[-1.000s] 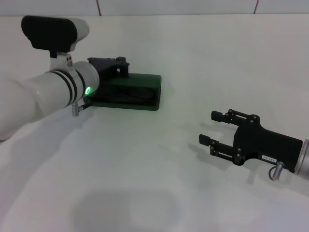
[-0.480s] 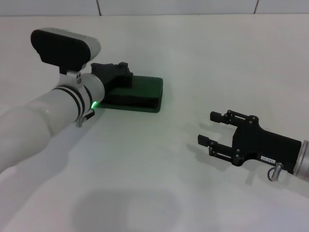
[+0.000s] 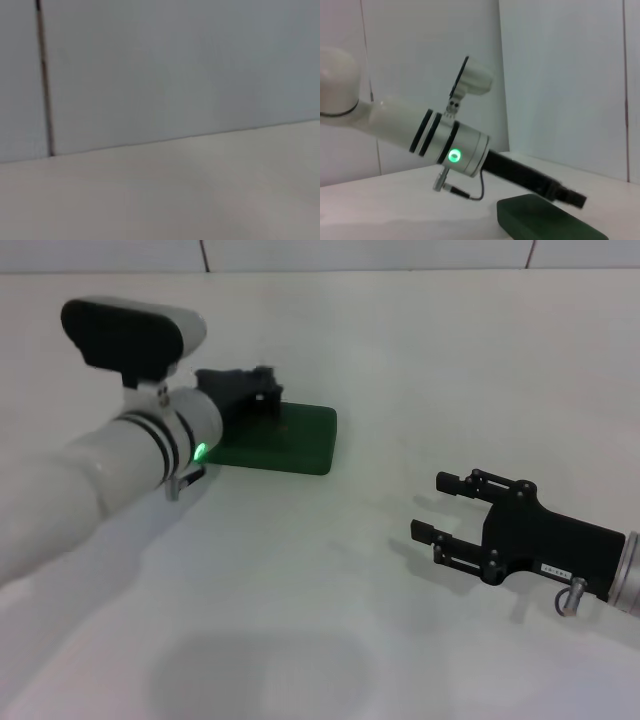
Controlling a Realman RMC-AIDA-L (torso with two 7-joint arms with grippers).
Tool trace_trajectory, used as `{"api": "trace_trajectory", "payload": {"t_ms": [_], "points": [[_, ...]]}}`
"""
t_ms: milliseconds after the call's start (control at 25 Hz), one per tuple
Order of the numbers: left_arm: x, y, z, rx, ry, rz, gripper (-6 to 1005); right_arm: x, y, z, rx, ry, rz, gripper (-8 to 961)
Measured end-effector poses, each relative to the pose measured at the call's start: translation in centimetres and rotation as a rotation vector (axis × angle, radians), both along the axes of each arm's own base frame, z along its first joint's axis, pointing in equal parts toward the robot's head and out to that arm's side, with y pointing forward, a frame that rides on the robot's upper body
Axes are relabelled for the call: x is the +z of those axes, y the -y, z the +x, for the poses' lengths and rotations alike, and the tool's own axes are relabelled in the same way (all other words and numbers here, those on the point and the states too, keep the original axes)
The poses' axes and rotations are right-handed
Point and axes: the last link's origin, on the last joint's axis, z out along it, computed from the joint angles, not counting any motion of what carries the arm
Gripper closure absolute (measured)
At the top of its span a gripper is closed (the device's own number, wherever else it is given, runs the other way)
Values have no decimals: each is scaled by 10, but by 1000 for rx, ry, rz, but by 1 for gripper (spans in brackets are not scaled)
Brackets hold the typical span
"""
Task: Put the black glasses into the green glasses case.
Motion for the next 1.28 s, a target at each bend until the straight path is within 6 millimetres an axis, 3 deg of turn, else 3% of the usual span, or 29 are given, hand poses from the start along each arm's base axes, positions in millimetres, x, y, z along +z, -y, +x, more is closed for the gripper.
{"api": "trace_trajectory", "payload": {"t_ms": [280,400,520,840,1280], "points": [[31,-11,28,32,292,-257,850,0,0,1,-3,0,-1,305],[47,-11,33,-72,442,-330,849,0,0,0,-3,0,-1,305],[60,-6,25,-230,543,-311,849,0,0,0,-2,0,-1,305],[54,26,-19,-509,310,-115,848,0,0,1,2,2,2,305],[53,50,-49,-497,230,-57,846,5,-4,2,1,4,18,305]]}}
